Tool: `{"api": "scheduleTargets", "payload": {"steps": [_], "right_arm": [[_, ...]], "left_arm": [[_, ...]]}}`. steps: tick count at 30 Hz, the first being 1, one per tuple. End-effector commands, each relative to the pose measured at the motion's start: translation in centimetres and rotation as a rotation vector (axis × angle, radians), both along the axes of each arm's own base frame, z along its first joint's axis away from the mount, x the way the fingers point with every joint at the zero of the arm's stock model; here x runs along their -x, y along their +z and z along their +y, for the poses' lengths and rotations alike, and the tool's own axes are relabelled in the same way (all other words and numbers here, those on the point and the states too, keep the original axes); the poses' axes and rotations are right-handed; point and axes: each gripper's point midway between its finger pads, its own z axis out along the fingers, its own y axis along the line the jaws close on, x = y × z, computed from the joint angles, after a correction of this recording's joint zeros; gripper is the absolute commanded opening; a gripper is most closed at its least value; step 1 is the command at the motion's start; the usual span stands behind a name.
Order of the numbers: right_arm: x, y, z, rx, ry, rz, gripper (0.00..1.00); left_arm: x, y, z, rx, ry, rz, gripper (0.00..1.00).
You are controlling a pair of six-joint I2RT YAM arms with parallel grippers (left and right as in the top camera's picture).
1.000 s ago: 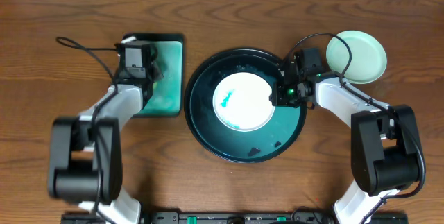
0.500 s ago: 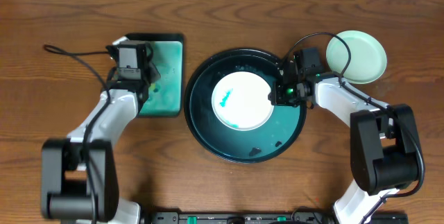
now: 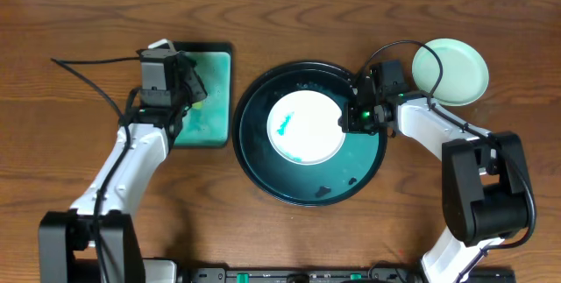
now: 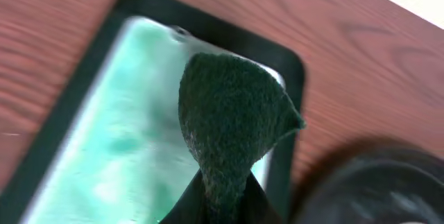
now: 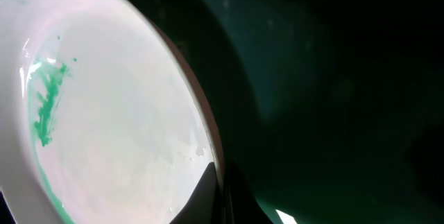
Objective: Clean dirty plates on tray and stack at the side
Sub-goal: 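Lift the green sponge from the basin with the left gripper, then scrub the white plate with the sponge while the right gripper holds it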
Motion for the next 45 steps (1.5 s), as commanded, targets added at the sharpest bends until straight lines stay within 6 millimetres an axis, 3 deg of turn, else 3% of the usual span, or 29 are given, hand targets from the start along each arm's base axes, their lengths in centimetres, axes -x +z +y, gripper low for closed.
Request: {"api": "scheduleTargets", "payload": {"steps": [1,6,10,14,18,23,29,34,40,43,45], "right_arm": [[0.5,-1.8,0.3,0.028,0.015,0.025,0.01],[0.5,-1.8,0.5,0.022,-0.004,0.035,0.01],[0.4,-1.8,0.5,0.02,-0.005,0.028,0.01],[0.4,-1.8,0.6,0.017,-0.014,0.035,0.01],[0.5,-1.7,0.7,0.016,-0.015,0.036,0.01],[0.5,-1.8,0.7,0.016,-0.015,0.037,0.01],[0.5,-1.8,0.7,0.016,-0.015,0.037,0.01],[0.6,-1.8,0.7,0.017,-0.015,0.041,0.01],[0.6,-1.8,0.7,0.017,-0.015,0.04,0.01],[0.6,-1.8,0.7,0.017,-0.015,0.04,0.01],[0.6,-1.8,0.7,0.017,-0.015,0.04,0.01]], "left_arm": [[1.0,-0.4,-4.6,0.176,-0.211,0.044,0.07],[3.1,1.7,-11.0,0.393,-0.476,0.038,0.07],[4.9,1.3,-15.3,0.367,-0.576,0.063,0.07],[5.9,0.2,-18.3,0.234,-0.586,0.067,0.07],[6.6,-0.8,-20.2,0.105,-0.511,0.063,0.07],[6.5,-2.4,-21.0,0.043,-0.372,0.061,0.07],[4.2,-4.7,-24.0,0.105,-0.373,-0.013,0.07],[3.0,-7.3,-25.0,0.149,-0.341,-0.021,0.07],[3.5,-10.5,-24.4,0.054,-0.386,0.027,0.07],[3.0,-10.9,-22.4,-0.122,-0.398,-0.001,0.07],[2.3,-10.9,-19.8,-0.277,-0.341,-0.021,0.07]]}}
